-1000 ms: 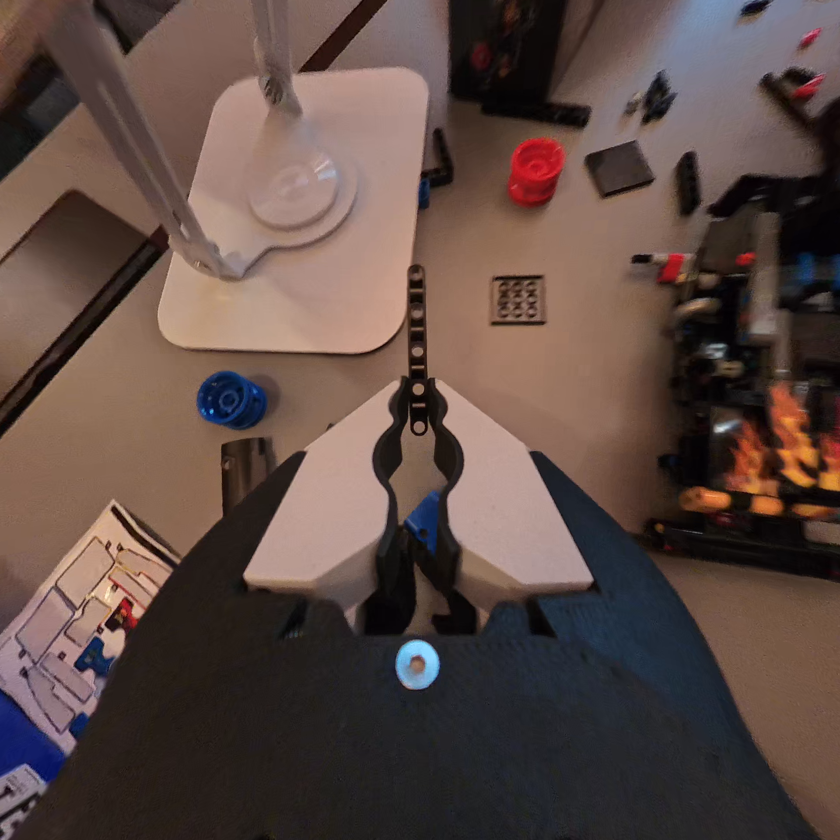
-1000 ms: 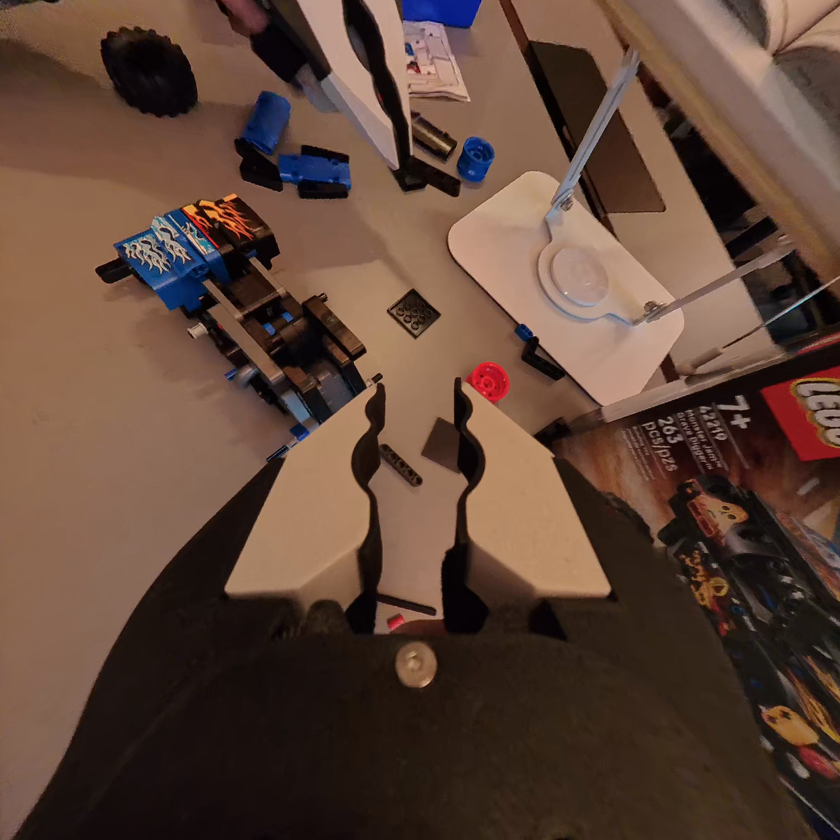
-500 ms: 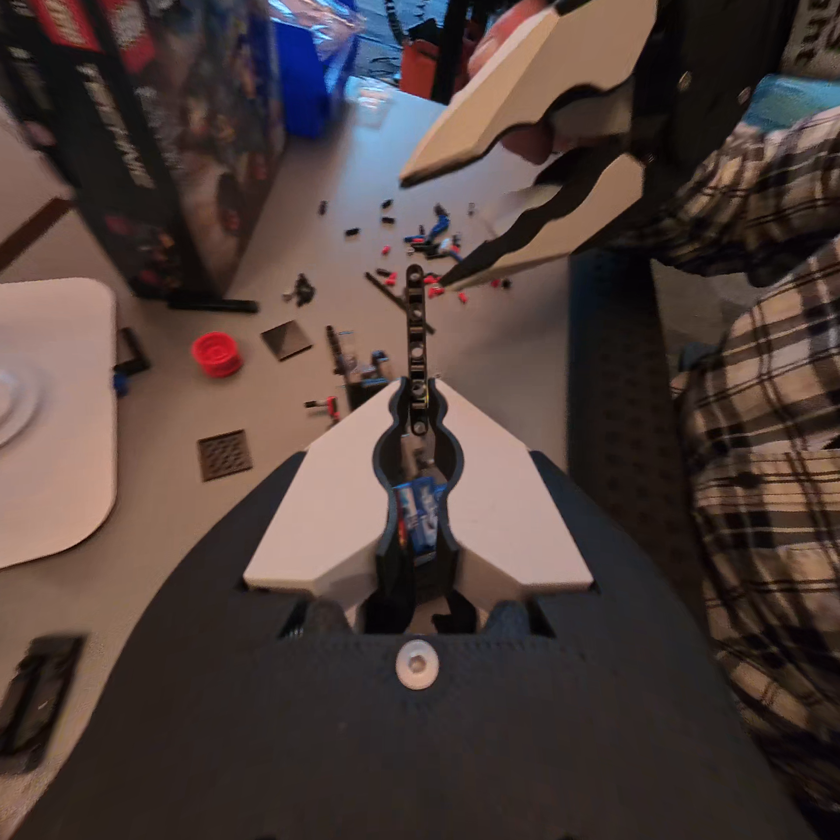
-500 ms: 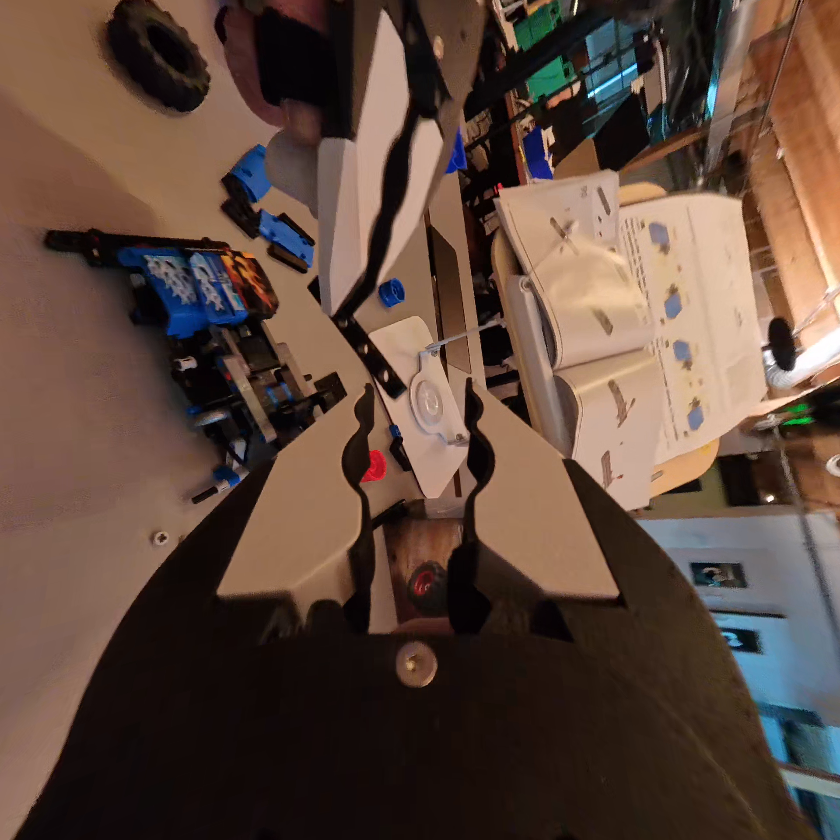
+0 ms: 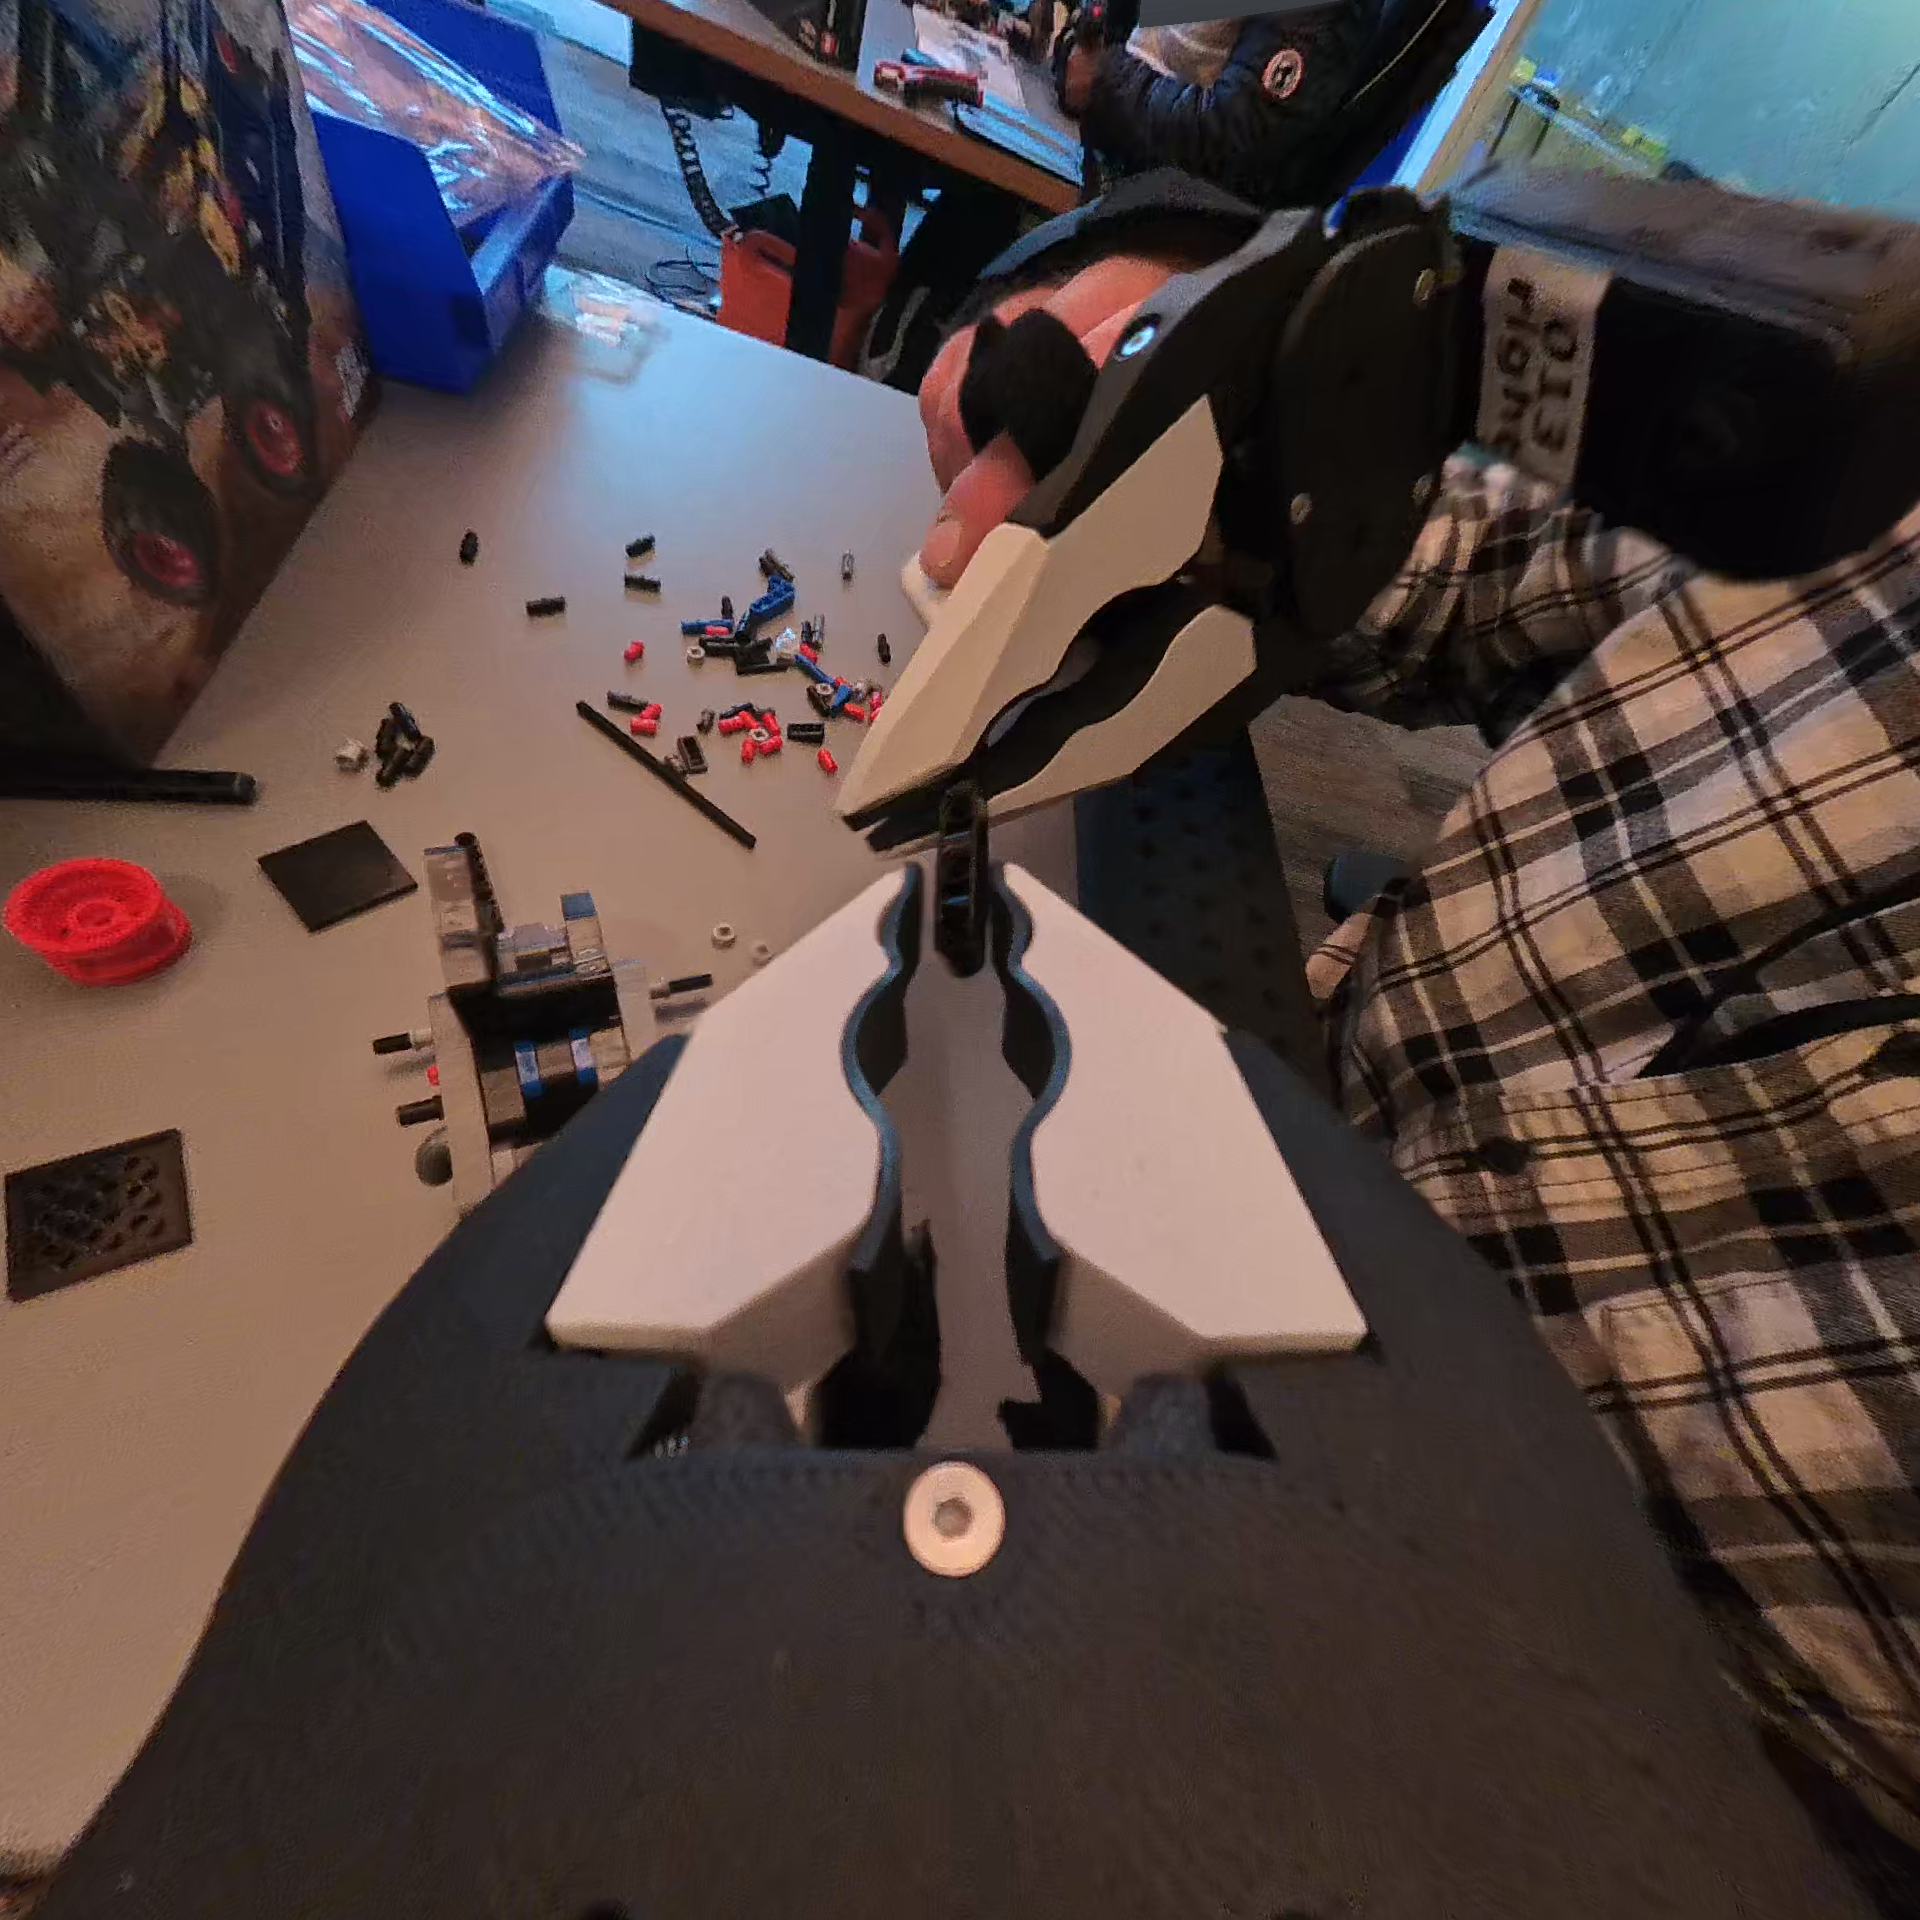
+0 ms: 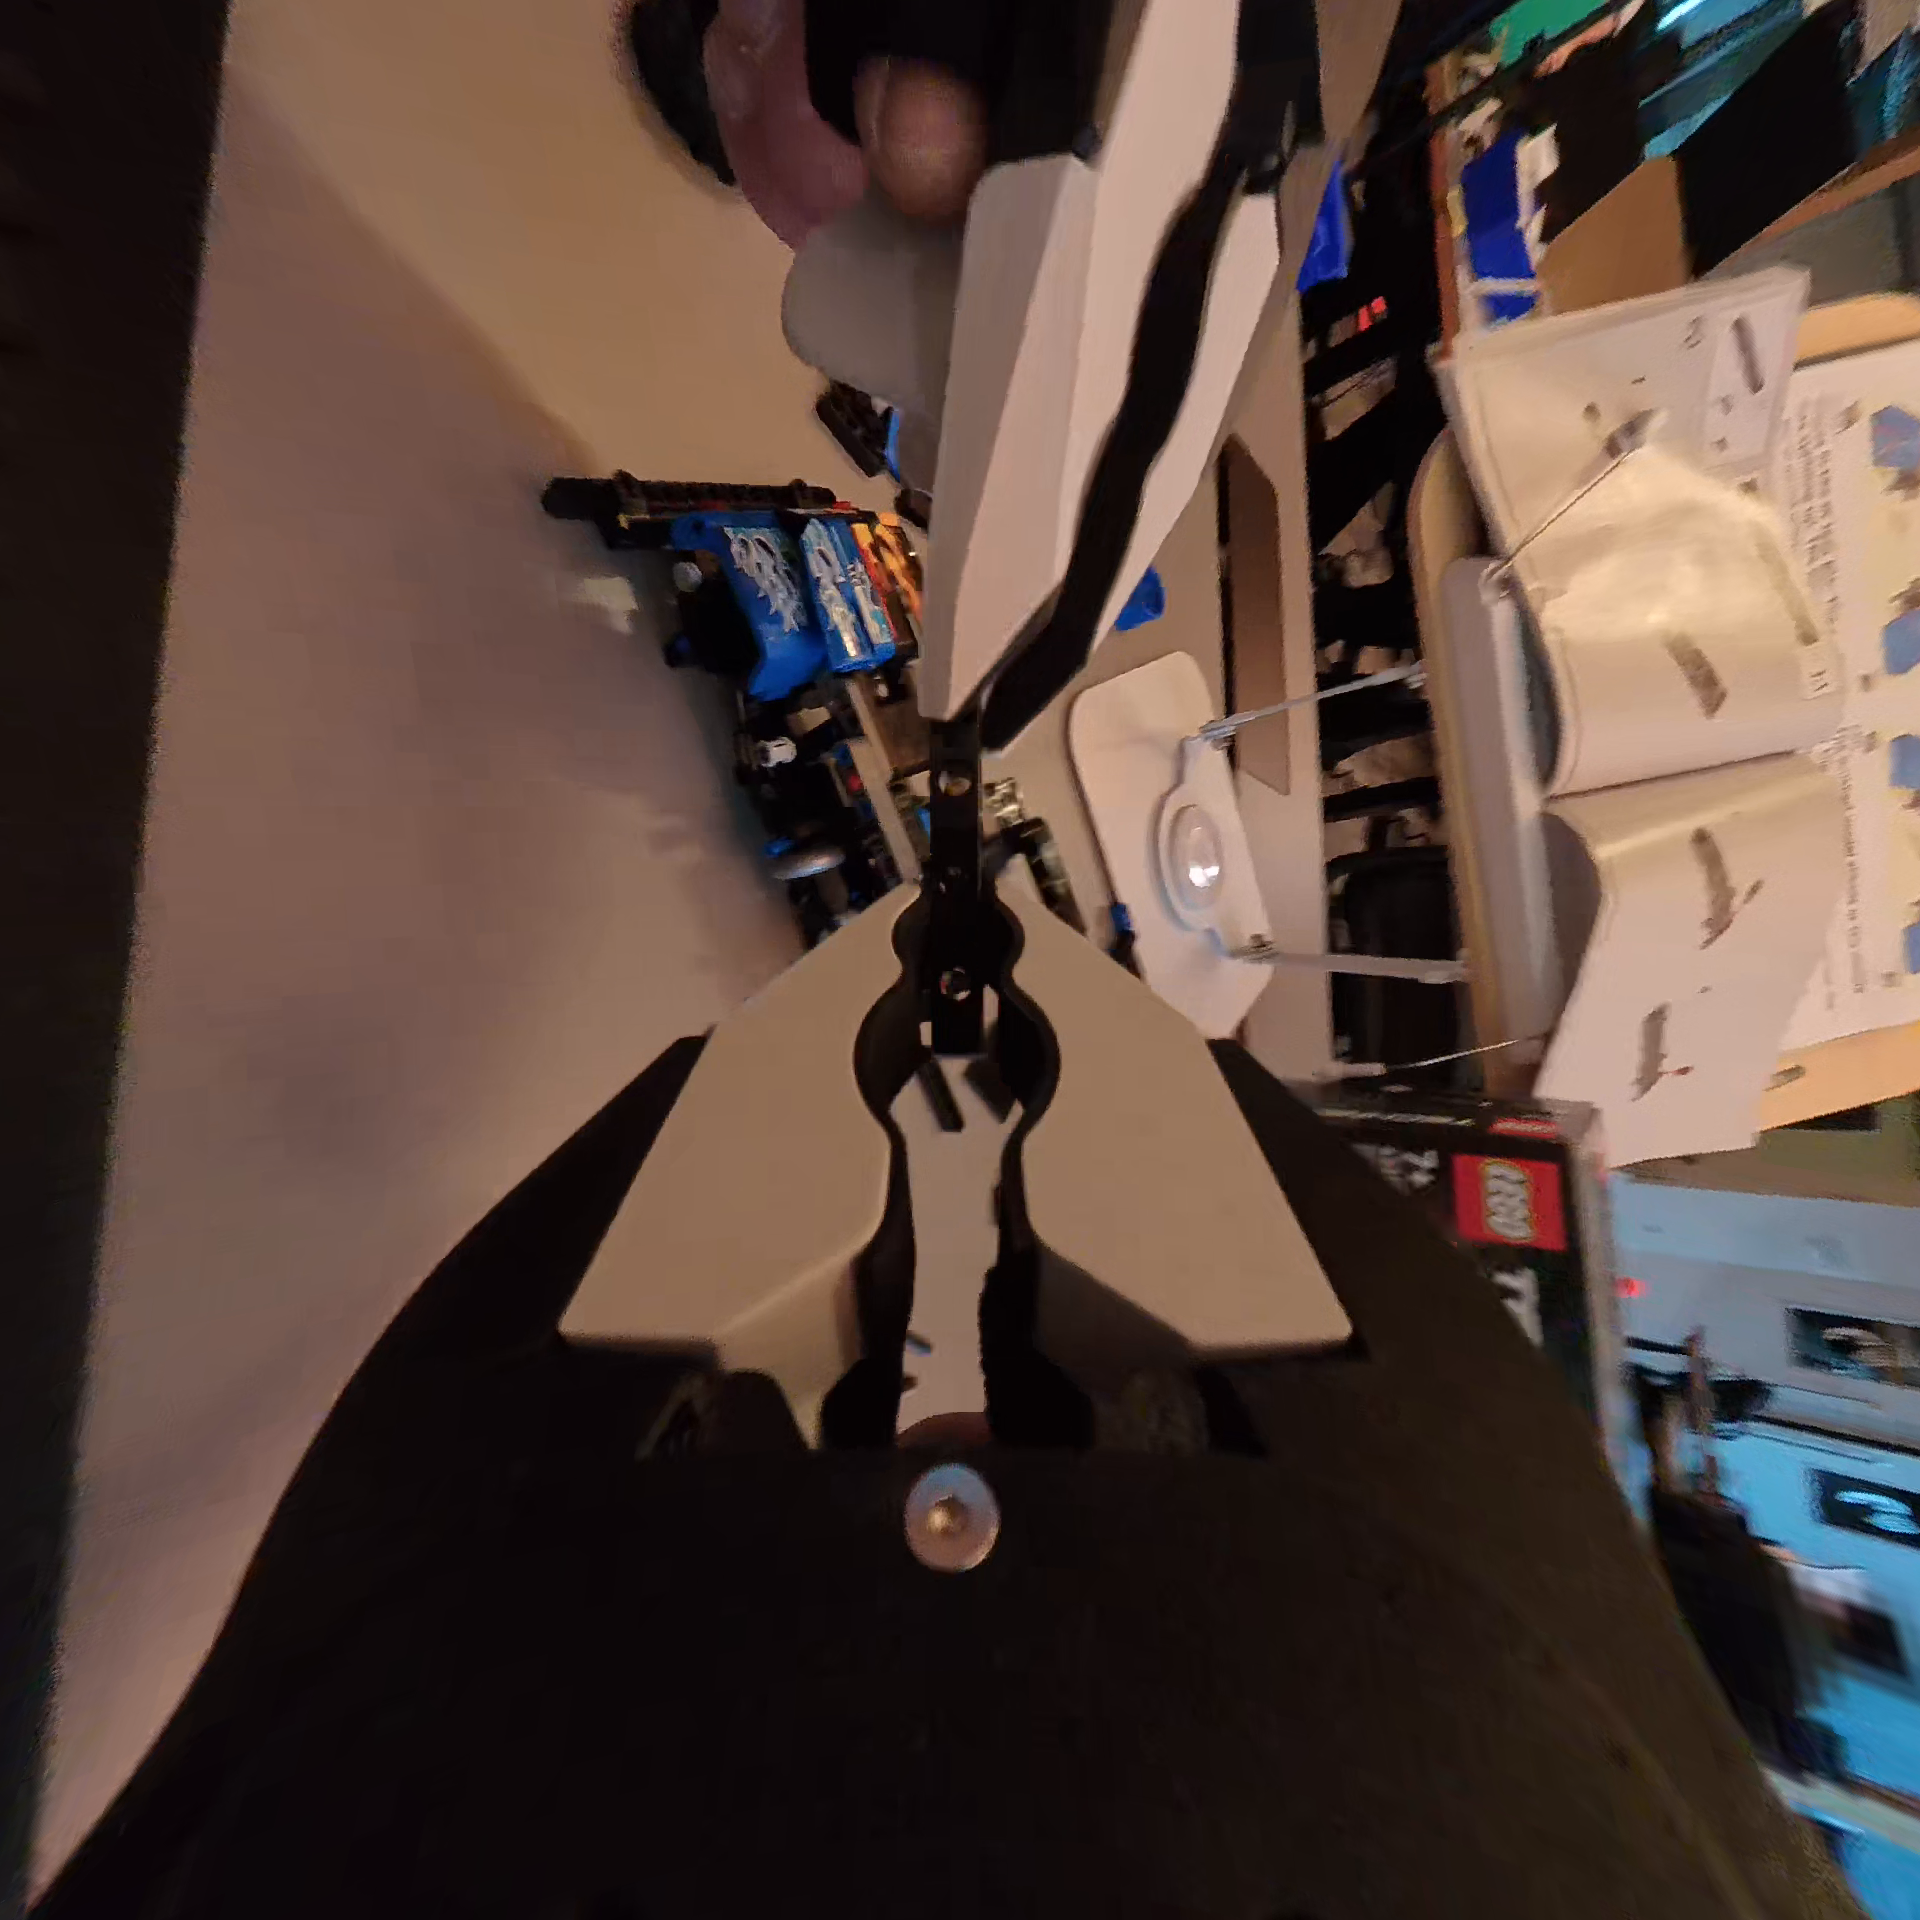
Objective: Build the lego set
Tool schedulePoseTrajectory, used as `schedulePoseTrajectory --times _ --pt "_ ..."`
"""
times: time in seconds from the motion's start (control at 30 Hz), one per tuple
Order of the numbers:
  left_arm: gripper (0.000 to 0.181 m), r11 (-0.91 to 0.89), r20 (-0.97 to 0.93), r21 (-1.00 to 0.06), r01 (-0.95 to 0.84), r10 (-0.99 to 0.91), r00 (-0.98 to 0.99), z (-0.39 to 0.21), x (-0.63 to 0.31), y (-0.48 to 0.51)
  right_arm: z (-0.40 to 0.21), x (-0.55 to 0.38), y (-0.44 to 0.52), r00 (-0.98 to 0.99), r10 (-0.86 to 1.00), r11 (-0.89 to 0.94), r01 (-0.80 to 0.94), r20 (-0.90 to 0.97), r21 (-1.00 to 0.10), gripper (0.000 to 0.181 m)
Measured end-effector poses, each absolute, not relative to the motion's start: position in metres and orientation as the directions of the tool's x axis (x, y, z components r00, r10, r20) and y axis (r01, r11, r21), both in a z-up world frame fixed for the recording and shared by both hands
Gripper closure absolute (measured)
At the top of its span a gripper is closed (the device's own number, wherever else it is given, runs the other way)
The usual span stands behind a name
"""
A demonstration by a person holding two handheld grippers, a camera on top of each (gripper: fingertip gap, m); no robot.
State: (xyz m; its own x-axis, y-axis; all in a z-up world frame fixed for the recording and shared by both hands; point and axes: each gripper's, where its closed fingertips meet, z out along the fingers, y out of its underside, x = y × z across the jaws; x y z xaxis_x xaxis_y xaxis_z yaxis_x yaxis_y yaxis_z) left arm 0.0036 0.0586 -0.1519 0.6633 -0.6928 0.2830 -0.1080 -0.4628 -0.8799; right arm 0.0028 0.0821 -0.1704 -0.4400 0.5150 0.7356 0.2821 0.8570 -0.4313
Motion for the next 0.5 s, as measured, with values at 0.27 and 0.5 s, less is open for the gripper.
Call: schedulePoseTrajectory --times 0.27,0.5 --pt "0.112 -0.512 -0.06 -0.775 -0.371 -0.525 0.849 -0.213 -0.052 0.057 -0.209 0.034 0.089 -0.537 0.738 0.66 0.447 0.409 -0.604 0.177" --pt "0.123 -0.55 -0.232 -0.693 -0.466 -0.442 0.866 -0.24 -0.077 0.059 -0.253 0.049 0.087 -0.598 0.778 0.575 0.554 0.192 -0.603 0.177"
